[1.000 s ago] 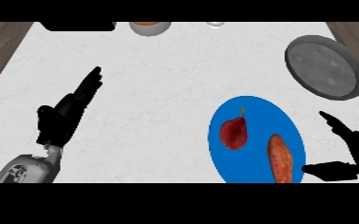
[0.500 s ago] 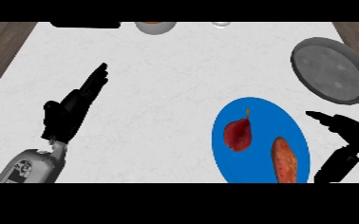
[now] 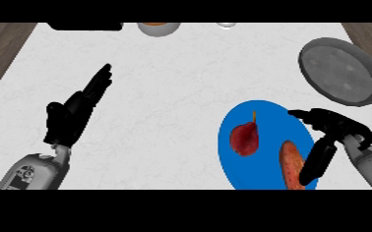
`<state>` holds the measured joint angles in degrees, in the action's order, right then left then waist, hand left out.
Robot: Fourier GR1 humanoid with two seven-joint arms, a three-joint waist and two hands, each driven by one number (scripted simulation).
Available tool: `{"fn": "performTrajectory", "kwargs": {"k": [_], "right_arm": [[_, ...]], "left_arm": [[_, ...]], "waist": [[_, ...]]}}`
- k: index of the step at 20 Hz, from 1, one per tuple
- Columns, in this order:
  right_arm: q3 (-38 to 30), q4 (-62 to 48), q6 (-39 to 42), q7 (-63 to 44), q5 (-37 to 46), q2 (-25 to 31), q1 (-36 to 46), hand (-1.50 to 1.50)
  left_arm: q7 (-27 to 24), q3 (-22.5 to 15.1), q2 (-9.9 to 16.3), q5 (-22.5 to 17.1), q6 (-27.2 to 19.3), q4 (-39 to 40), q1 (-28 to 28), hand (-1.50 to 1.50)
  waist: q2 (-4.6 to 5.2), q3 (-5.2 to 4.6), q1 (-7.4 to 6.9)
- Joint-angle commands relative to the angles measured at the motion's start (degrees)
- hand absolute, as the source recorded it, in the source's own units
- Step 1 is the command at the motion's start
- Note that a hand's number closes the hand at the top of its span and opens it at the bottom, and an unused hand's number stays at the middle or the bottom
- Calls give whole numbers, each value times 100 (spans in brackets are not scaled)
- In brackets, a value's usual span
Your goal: Pick the sweet potato from the plate and place it in the pan
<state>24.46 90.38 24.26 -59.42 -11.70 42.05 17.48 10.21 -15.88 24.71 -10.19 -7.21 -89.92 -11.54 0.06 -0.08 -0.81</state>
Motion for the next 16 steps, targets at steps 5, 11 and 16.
{"fn": "performTrajectory", "kwargs": {"k": [5, 11, 16], "right_arm": [[472, 93, 209, -1104, 85, -56, 154, -150], [659, 164, 155, -1073, 205, -46, -44, -150], [551, 178, 26, -879, 519, -108, -242, -150]], "left_arm": [[-64, 168, -23, -13, 226, -76, 209, 0], [-233, 256, -215, 174, 212, 155, 134, 0], [60, 216, -288, 397, 176, -265, 366, 0]], "waist": [[-9, 3, 39], [-5, 3, 95], [-17, 6, 70]]}}
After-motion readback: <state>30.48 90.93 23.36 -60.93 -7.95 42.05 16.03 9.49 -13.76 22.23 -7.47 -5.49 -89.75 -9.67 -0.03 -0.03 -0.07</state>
